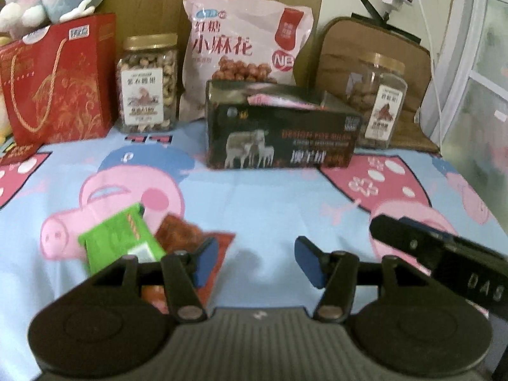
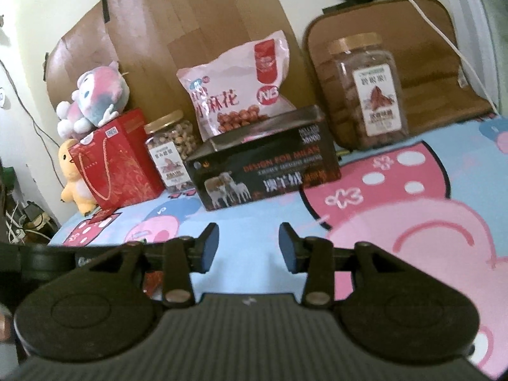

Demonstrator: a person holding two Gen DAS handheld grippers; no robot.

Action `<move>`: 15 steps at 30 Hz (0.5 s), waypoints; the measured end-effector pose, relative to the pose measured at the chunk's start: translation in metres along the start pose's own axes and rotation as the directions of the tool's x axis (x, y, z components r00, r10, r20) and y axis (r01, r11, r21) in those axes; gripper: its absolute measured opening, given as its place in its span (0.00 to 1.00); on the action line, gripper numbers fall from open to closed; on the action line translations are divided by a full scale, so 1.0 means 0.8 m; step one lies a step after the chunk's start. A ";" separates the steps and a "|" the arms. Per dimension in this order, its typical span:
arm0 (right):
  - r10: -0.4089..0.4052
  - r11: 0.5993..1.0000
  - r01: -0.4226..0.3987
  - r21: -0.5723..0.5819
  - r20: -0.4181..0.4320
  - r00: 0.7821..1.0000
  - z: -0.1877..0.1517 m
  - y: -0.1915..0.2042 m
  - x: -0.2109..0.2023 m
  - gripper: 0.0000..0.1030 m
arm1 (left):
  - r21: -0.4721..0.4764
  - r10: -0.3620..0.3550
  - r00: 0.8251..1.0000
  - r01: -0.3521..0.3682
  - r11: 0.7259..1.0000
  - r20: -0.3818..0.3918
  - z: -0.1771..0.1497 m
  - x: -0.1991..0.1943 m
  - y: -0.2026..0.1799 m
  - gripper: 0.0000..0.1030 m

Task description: Organize snacks

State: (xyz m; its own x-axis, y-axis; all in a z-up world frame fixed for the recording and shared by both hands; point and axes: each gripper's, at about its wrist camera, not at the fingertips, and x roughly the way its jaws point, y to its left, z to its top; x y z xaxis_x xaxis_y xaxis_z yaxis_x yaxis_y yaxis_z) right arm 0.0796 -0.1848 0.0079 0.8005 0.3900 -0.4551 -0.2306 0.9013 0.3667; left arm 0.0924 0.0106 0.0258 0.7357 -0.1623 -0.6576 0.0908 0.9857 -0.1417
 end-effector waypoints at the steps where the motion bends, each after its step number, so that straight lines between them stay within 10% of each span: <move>1: -0.005 1.000 0.005 0.000 -0.001 1.000 -0.003 0.000 -0.001 0.43 | 0.001 0.001 1.000 -0.001 1.000 -0.003 -0.005 0.000 0.001 0.53; 15: -0.060 0.997 0.060 0.058 -0.011 0.998 -0.032 -0.014 -0.007 0.53 | 0.094 0.064 0.997 -0.067 0.993 0.031 -0.051 -0.005 -0.010 0.74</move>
State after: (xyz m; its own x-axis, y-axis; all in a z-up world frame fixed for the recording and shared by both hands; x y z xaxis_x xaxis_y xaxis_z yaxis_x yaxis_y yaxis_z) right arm 0.0635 -0.1921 -0.0145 0.8066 0.3376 -0.4853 -0.1496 0.9108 0.3849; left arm 0.0615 0.0014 -0.0003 0.7607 -0.0975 -0.6418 0.1043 0.9942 -0.0273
